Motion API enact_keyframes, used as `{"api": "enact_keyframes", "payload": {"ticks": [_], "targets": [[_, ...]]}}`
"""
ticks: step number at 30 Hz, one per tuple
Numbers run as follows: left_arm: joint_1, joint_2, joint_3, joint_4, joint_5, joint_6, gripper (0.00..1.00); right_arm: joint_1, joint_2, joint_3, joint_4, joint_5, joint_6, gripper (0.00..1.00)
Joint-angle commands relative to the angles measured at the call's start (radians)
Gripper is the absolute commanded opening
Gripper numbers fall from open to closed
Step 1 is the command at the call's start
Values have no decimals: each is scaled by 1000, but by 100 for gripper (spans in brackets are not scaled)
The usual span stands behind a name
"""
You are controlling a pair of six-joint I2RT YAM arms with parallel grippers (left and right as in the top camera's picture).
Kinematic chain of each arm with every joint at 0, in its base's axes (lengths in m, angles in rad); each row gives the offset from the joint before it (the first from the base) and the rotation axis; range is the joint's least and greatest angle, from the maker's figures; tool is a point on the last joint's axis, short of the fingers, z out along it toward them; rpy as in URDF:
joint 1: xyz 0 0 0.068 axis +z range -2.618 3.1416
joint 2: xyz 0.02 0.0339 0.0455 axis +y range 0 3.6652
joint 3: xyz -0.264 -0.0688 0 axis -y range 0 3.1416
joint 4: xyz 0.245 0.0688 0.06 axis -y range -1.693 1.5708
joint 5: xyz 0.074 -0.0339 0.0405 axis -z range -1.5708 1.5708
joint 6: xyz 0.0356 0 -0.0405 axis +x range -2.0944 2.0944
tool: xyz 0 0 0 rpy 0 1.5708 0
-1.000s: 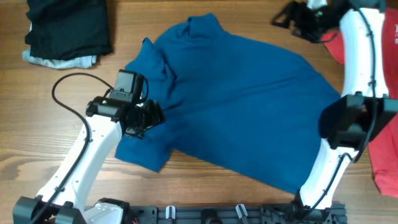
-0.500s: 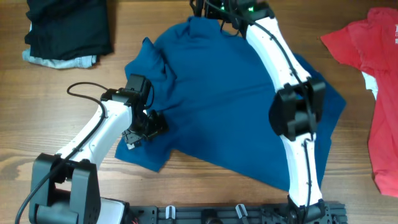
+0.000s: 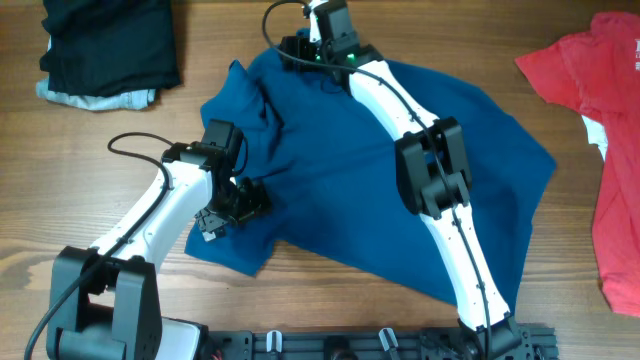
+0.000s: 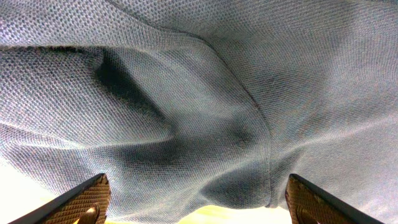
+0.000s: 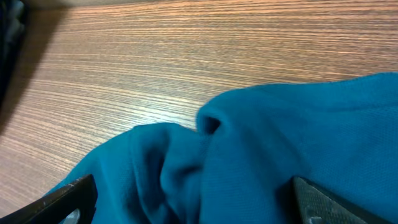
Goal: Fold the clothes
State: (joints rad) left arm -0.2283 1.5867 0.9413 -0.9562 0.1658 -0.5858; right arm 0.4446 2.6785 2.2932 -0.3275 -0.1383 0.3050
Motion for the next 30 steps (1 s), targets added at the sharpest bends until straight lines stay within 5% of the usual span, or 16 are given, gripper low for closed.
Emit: {"api": "enact_keyframes", "payload": {"ticks": [1,5,6,8,9,13,19,27,30], "targets": [[-4,5,-7,2,12,-6,91,11,23,9,3,184,-12,98],[-4,5,-7,2,12,-6,92,9,23,9,-14,257,-7,83],[-4,5,-7,2,12,-6,93,8,23,9,-22,271,-6,74],[-4,5,-7,2,12,-6,93,8,23,9,-22,281,-6,34],[-4,5,-7,2,12,-6,93,8,23,9,-21,281,-5,24],[-4,5,-7,2,12,-6,93,6,23,9,-23,282,12,6],[-4,5,-7,2,11,-6,95,1,-82,11,-89,282,13,4],[-3,5,-7,13,12,-6,96,2,-290,11,-531,266,50,4],[-3,5,-7,13,11,-6,99,9,-336,11,-745,86,64,4]]}}
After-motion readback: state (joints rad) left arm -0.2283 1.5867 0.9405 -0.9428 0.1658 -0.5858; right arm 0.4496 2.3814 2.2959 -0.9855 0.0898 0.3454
